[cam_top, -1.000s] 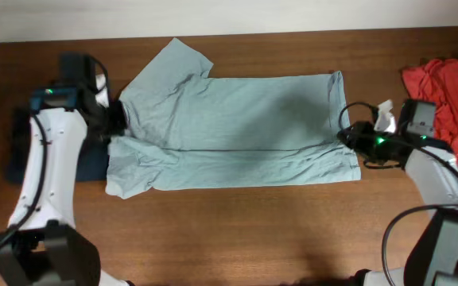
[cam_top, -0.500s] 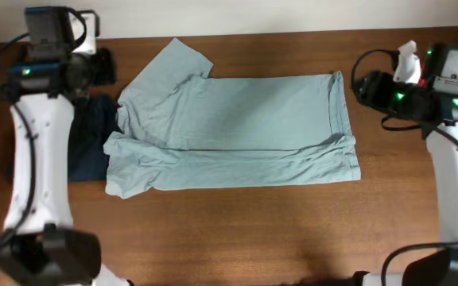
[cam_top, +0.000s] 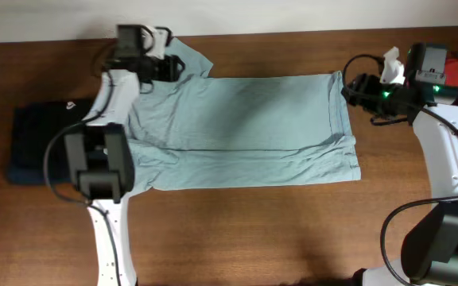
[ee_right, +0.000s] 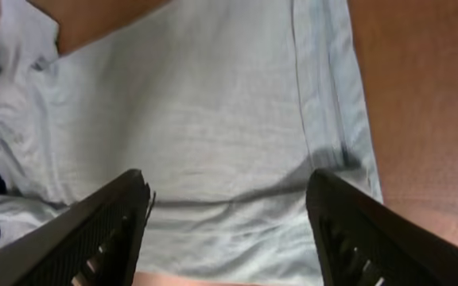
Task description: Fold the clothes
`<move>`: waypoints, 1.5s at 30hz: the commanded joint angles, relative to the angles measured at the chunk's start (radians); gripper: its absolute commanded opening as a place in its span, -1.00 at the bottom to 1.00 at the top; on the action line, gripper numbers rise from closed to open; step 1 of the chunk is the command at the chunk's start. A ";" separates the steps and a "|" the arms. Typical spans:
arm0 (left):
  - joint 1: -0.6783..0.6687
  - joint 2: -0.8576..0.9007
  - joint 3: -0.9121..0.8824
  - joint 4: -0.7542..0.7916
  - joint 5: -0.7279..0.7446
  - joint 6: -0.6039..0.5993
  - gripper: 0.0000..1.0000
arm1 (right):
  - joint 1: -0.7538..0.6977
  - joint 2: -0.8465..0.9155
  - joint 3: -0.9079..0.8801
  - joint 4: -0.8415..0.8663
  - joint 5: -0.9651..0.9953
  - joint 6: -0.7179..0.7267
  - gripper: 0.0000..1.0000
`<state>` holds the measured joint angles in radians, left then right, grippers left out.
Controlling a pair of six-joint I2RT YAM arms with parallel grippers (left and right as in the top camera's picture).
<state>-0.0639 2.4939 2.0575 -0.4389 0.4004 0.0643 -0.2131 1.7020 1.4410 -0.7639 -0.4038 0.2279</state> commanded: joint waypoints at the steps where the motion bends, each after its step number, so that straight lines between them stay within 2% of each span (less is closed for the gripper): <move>1: -0.041 0.064 0.025 0.016 -0.163 0.002 0.15 | 0.005 0.003 0.012 -0.048 0.018 -0.023 0.29; 2: -0.047 0.074 0.025 0.017 -0.197 0.002 0.15 | 0.005 0.003 0.012 -0.062 0.020 -0.040 0.20; 6: -0.055 0.086 0.025 0.034 -0.272 0.001 0.15 | 0.005 0.003 0.012 -0.108 0.024 -0.075 0.17; 9: -0.054 0.086 0.043 0.035 -0.274 -0.004 0.15 | 0.005 0.003 0.012 -0.107 0.024 -0.075 0.18; 12: -0.051 0.086 0.126 -0.017 -0.274 -0.003 0.15 | 0.005 0.003 0.012 -0.104 0.024 -0.075 0.30; 13: -0.046 0.086 0.186 -0.050 -0.275 -0.003 0.22 | 0.005 0.003 0.012 -0.103 0.024 -0.075 0.35; 16: -0.026 0.086 0.277 -0.074 -0.274 -0.003 0.28 | 0.005 0.003 0.012 -0.103 0.024 -0.075 0.38; 37: -0.003 0.264 0.279 -0.011 -0.252 -0.002 0.29 | 0.005 0.003 0.011 -0.142 0.024 -0.074 0.38; 39: -0.003 0.272 0.279 -0.029 -0.251 -0.002 -0.03 | 0.005 0.003 0.010 -0.142 0.024 -0.074 0.38; 40: -0.003 0.272 0.279 -0.043 -0.251 -0.001 -0.52 | 0.005 0.003 0.010 -0.142 0.024 -0.074 0.38; 42: -0.004 0.272 0.279 -0.066 -0.248 0.023 -0.95 | 0.005 0.003 0.011 -0.142 0.024 -0.074 0.37; 45: -0.005 0.269 0.325 -0.201 -0.248 0.043 -1.00 | 0.005 0.003 0.011 -0.142 0.024 -0.074 0.37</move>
<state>-0.0635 2.7121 2.3577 -0.5175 0.1425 0.0784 -0.2131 1.7027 1.4410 -0.9062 -0.3885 0.1570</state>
